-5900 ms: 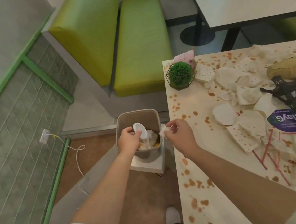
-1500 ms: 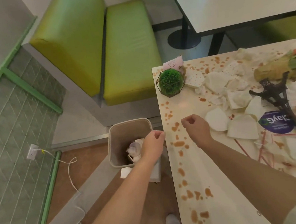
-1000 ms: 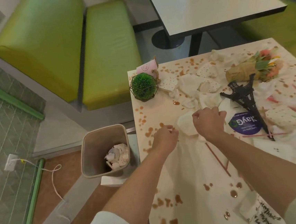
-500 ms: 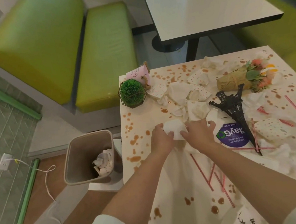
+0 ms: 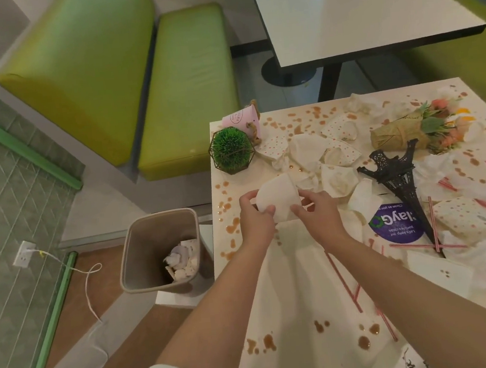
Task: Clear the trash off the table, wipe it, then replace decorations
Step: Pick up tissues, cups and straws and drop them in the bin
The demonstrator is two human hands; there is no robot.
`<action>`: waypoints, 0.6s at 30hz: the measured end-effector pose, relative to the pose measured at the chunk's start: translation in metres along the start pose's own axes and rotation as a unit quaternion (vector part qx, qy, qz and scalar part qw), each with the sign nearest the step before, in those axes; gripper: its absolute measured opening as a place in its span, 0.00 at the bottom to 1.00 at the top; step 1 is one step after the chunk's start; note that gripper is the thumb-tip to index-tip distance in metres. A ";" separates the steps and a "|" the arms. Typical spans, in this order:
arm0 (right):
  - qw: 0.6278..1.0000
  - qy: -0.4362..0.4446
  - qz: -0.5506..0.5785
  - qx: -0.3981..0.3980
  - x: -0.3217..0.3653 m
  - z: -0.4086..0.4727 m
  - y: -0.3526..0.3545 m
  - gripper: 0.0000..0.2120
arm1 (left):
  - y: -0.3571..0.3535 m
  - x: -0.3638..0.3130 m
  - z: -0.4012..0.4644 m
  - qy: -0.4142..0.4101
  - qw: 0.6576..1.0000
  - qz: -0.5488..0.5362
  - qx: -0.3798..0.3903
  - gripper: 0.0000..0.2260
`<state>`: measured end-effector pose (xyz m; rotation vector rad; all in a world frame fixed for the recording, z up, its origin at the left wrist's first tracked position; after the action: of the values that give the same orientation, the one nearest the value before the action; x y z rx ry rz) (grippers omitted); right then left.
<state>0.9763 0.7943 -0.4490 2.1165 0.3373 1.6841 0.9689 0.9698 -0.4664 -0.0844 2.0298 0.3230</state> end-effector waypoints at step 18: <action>0.976 -0.108 0.165 0.091 0.040 -0.037 -0.114 0.15 | 0.131 0.036 0.002 0.080 0.983 -0.160 -0.039 0.15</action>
<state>0.9578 0.9189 -0.4599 2.5816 0.0781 1.6215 0.9279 1.0992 -0.4745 -0.4940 2.1212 0.1979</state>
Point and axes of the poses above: each hand's wrist, its own z-axis towards the middle knuckle, its own y-axis out of the back of the hand, x = y × z, the point moved 10 cm from there along z, towards the middle knuckle
